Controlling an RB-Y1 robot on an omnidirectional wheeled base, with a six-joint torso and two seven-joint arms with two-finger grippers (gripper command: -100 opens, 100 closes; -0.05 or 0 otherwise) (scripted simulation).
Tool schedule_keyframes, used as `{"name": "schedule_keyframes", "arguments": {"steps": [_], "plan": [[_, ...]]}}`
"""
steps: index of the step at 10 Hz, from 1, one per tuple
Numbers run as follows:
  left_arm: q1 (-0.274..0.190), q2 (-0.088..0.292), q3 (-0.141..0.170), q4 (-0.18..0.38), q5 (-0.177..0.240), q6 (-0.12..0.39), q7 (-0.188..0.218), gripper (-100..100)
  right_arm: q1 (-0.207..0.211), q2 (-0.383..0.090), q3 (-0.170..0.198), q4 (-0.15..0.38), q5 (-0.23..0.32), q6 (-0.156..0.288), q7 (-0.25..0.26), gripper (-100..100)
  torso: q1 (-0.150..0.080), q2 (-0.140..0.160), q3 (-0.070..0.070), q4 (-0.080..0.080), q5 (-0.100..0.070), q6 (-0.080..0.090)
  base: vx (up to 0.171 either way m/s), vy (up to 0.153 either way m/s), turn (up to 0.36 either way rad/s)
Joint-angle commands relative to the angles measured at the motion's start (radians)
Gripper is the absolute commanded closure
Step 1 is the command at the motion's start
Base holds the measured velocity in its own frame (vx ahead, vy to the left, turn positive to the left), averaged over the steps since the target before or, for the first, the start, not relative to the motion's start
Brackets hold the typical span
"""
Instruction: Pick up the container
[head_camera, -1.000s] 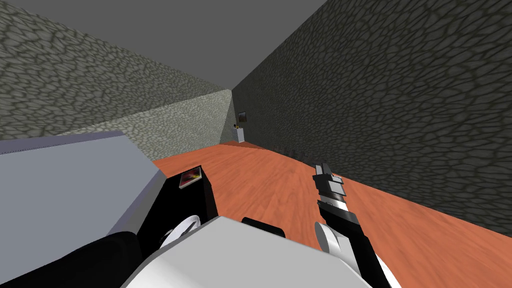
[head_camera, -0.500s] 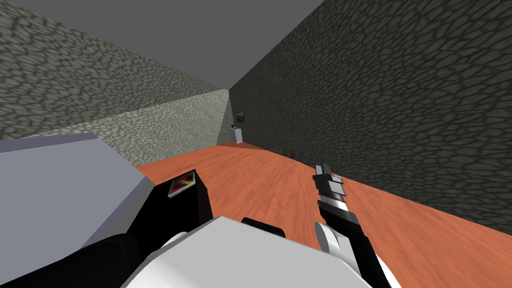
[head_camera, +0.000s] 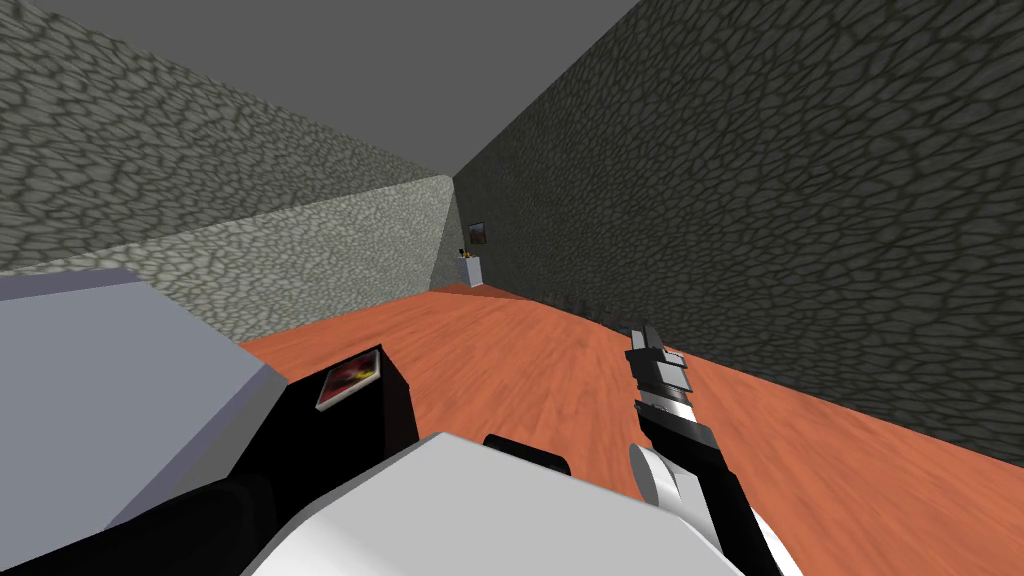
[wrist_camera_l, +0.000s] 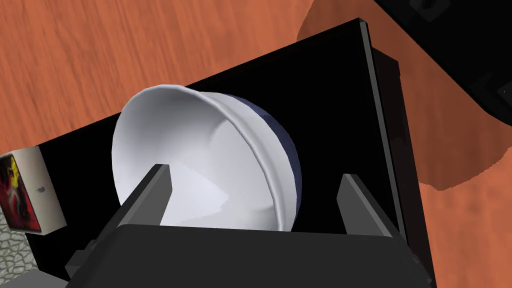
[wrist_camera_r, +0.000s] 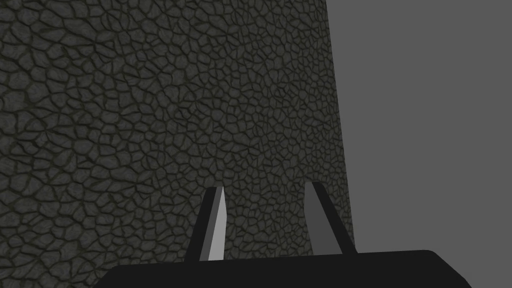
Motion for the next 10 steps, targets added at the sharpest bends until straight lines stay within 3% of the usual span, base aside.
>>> {"name": "schedule_keyframes", "arguments": {"steps": [1, 5, 6, 7, 8, 10], "plan": [[0.009, 0.021, -0.024, 0.027, -0.007, 0.022, 0.039, -100, 0.000, 0.000, 0.000, 0.000, 0.000, 0.000, 0.000, 0, 0.000, 0.000, 0.000, 0.000, 0.000, 0.000, 0.069, 0.061, -0.044], [0.036, 0.052, -0.071, 0.079, -0.018, 0.050, 0.102, -100, 0.000, 0.000, 0.000, 0.000, 0.000, 0.000, 0.000, 0, 0.000, 0.002, 0.001, 0.000, 0.000, 0.000, 0.054, 0.053, -0.039], [0.026, 0.047, -0.063, 0.075, -0.016, 0.046, 0.090, -100, 0.000, 0.000, 0.000, 0.000, 0.000, 0.000, 0.000, 0, 0.000, 0.002, 0.001, 0.001, 0.000, 0.000, 0.018, 0.024, -0.009], [0.026, 0.048, -0.065, 0.078, -0.017, 0.047, 0.094, 0, 0.000, 0.000, 0.000, 0.000, 0.000, 0.000, 0.000, 0, -0.001, 0.003, 0.002, 0.001, 0.000, 0.000, 0.000, 0.000, 0.000], [-0.002, 0.031, -0.073, 0.103, -0.011, 0.052, 0.075, -100, 0.000, 0.000, 0.000, 0.000, 0.000, 0.000, 0.000, 0, -0.003, 0.004, 0.003, 0.001, 0.000, 0.000, 0.007, 0.019, -0.002], [-0.044, 0.005, -0.085, 0.141, -0.004, 0.060, 0.048, -100, 0.000, 0.000, 0.000, 0.000, 0.000, 0.000, 0.000, 0, -0.001, 0.005, 0.003, 0.001, 0.000, 0.000, 0.001, 0.049, -0.006]]}}
